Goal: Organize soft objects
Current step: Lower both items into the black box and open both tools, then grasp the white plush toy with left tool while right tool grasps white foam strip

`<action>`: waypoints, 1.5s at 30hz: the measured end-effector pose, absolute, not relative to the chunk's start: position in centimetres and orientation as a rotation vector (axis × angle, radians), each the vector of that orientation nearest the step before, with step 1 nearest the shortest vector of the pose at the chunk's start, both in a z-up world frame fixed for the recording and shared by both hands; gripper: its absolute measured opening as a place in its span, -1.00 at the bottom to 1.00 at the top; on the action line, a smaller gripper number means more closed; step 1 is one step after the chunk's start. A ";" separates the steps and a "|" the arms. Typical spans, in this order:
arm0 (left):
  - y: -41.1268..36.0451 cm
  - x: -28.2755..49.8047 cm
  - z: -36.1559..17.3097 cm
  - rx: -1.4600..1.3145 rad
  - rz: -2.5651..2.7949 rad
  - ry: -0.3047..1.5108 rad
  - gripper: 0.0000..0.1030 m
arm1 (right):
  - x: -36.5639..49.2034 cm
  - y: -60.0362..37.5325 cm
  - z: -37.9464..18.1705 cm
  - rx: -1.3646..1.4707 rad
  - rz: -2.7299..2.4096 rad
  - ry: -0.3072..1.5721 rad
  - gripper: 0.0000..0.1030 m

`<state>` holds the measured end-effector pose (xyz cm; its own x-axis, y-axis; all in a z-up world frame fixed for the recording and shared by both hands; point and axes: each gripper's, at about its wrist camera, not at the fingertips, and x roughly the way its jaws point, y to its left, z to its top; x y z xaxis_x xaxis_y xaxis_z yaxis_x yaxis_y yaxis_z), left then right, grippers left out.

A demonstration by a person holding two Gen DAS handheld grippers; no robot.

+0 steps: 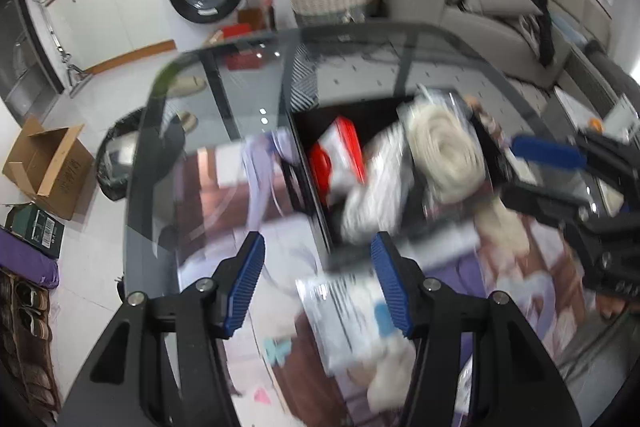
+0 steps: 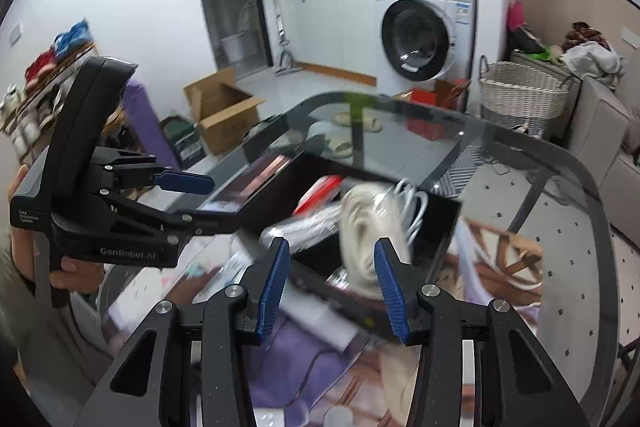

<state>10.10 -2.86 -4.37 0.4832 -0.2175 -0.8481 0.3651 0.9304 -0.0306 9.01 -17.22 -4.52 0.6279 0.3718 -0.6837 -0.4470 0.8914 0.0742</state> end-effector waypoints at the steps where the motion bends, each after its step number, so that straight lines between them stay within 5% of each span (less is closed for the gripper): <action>1: -3.0 9.6 -4.7 0.177 -0.358 1.013 0.08 | 8.6 -17.0 -4.8 -0.113 0.480 0.765 -0.12; 17: -7.9 6.5 -9.9 0.410 -0.411 1.102 0.08 | 7.7 -14.2 -8.5 -0.209 0.556 0.870 -0.12; 18: -7.9 6.5 -9.9 0.403 -0.410 1.108 0.06 | 7.8 -14.3 -8.8 -0.215 0.561 0.876 -0.12; 21: -7.7 6.5 -9.9 0.396 -0.418 1.114 -0.48 | 7.8 -14.1 -9.6 -0.244 0.553 0.883 -0.12; 24: -7.3 6.5 -9.9 0.406 -0.409 1.104 -0.50 | 8.6 -14.2 -10.6 -0.230 0.552 0.922 -0.12; 30: -5.6 7.3 -9.5 0.354 -0.391 1.130 -0.42 | 8.2 -13.8 -11.3 -0.229 0.583 1.001 -0.12; 33: -4.6 7.5 -9.2 0.345 -0.366 1.128 0.00 | 7.1 -13.3 -11.2 -0.237 0.649 1.033 -0.12; 45: -5.4 6.7 -9.7 0.395 -0.396 1.142 0.02 | 9.0 -12.3 -11.3 -0.288 0.587 0.988 -0.06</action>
